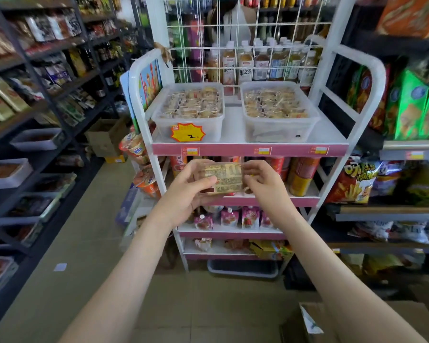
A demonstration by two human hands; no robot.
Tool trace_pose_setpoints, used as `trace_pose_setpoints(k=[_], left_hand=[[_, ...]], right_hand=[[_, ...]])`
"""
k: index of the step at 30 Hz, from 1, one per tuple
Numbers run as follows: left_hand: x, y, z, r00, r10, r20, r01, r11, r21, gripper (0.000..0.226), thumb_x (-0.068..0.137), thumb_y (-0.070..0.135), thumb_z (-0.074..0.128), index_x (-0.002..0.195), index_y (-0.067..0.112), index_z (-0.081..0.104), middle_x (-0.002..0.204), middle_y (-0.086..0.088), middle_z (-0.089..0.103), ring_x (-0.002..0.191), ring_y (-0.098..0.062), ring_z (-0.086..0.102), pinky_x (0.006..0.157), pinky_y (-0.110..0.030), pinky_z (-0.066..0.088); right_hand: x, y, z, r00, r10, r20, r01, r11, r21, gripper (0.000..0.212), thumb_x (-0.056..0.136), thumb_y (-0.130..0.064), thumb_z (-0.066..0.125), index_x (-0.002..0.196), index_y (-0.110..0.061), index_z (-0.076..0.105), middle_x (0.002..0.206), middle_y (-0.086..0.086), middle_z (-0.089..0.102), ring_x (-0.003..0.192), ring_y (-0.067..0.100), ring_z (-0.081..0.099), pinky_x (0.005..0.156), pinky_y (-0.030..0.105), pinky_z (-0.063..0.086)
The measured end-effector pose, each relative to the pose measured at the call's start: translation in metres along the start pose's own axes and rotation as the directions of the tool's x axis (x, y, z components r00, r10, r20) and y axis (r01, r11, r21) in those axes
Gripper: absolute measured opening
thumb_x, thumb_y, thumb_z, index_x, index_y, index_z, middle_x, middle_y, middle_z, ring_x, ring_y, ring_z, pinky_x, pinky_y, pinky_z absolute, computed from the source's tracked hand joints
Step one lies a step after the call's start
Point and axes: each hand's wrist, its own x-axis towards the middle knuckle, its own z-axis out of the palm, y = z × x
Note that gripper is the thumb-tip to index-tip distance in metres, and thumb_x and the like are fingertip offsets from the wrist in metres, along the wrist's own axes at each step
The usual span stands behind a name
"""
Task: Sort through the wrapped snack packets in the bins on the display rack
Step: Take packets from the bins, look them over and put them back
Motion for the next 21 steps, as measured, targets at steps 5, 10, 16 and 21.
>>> trace_pose_setpoints(k=[5,10,16,21], left_hand=[[0.043,0.023,0.021,0.966,0.195,-0.169,-0.121,0.921,0.371,0.029,0.092,0.017,0.064,0.117,0.028,0.054,0.115,0.001,0.064,0.103,-0.014,0.065,0.086,-0.034,0.056],[0.085,0.069,0.016,0.973,0.229,0.029,-0.206,0.805,0.556,0.064,0.097,0.009,0.052,0.15,0.036,0.028,0.134,0.01,0.054,0.124,-0.007,0.052,0.107,-0.036,0.042],[0.158,0.108,-0.021,0.949,0.302,0.088,-0.265,0.616,0.742,0.07,0.1,0.022,0.051,0.154,0.031,0.008,0.145,0.021,0.03,0.133,0.004,0.036,0.089,-0.001,0.035],[0.246,0.124,-0.079,0.938,0.345,-0.001,-0.062,0.173,0.983,0.065,0.099,0.034,0.05,0.154,0.019,0.019,0.134,-0.006,0.053,0.115,-0.023,0.057,0.094,-0.037,0.048]], right_hand=[[0.031,-0.026,-0.003,0.957,-0.274,0.098,0.287,0.942,-0.175,0.043,0.096,-0.018,0.054,0.138,-0.019,0.044,0.122,-0.009,0.051,0.1,-0.005,0.049,0.084,0.007,0.04],[0.091,-0.066,0.01,0.938,-0.28,0.207,0.275,0.96,0.051,0.063,0.093,-0.027,0.06,0.148,-0.023,0.029,0.125,-0.015,0.047,0.106,-0.007,0.045,0.078,-0.003,0.036],[0.224,-0.086,0.023,0.944,-0.315,0.1,0.304,0.946,0.115,0.023,0.091,-0.013,0.055,0.112,-0.02,0.049,0.093,0.002,0.056,0.09,0.023,0.06,0.089,0.05,0.053],[0.343,-0.094,0.041,0.941,-0.288,0.18,0.319,0.931,-0.179,0.024,0.091,-0.01,0.056,0.113,-0.013,0.048,0.098,0.0,0.057,0.097,0.022,0.061,0.086,0.045,0.055]])
